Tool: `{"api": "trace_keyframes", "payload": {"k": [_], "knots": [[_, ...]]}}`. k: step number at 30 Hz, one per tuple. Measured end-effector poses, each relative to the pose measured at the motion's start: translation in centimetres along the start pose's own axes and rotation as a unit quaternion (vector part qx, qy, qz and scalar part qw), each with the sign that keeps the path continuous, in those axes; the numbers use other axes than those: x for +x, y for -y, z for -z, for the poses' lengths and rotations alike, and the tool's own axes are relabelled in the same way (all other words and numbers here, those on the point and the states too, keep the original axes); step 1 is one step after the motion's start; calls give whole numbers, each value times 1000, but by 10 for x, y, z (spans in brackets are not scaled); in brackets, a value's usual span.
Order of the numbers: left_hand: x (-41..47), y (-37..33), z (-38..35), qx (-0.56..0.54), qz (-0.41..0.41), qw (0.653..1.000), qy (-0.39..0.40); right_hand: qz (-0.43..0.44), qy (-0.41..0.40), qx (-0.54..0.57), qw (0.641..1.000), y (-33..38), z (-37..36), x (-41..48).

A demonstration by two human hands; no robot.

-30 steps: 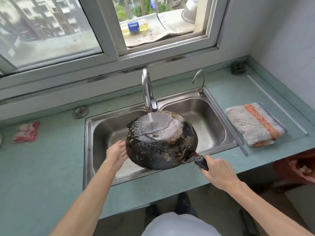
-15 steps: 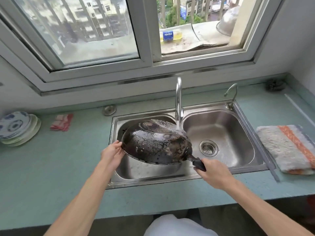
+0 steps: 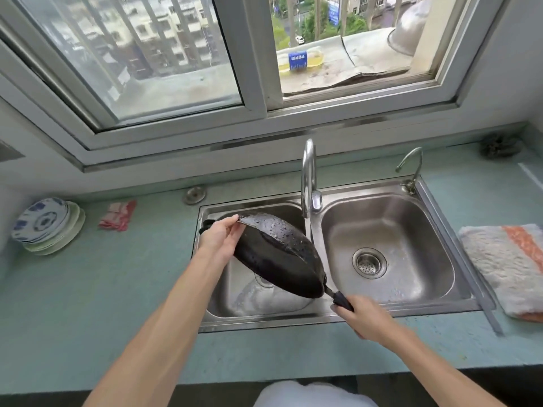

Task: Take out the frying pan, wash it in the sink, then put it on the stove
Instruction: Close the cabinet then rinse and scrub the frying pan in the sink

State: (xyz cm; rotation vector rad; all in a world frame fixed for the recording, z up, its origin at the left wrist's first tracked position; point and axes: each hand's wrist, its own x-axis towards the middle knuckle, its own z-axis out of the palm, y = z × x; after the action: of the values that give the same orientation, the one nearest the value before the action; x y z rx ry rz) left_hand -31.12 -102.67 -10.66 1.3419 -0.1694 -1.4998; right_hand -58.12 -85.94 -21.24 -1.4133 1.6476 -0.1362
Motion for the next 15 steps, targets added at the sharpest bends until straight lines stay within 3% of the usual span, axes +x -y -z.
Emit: {"api": "trace_keyframes", "payload": {"k": [6,15], "knots": [[4,9,-43,40,-21,999,-13,-22,20,112,993,-17,-3,7],[8,16,-75,92,-41,994,-28,-75,63,191,977,-21,-1,17]]}}
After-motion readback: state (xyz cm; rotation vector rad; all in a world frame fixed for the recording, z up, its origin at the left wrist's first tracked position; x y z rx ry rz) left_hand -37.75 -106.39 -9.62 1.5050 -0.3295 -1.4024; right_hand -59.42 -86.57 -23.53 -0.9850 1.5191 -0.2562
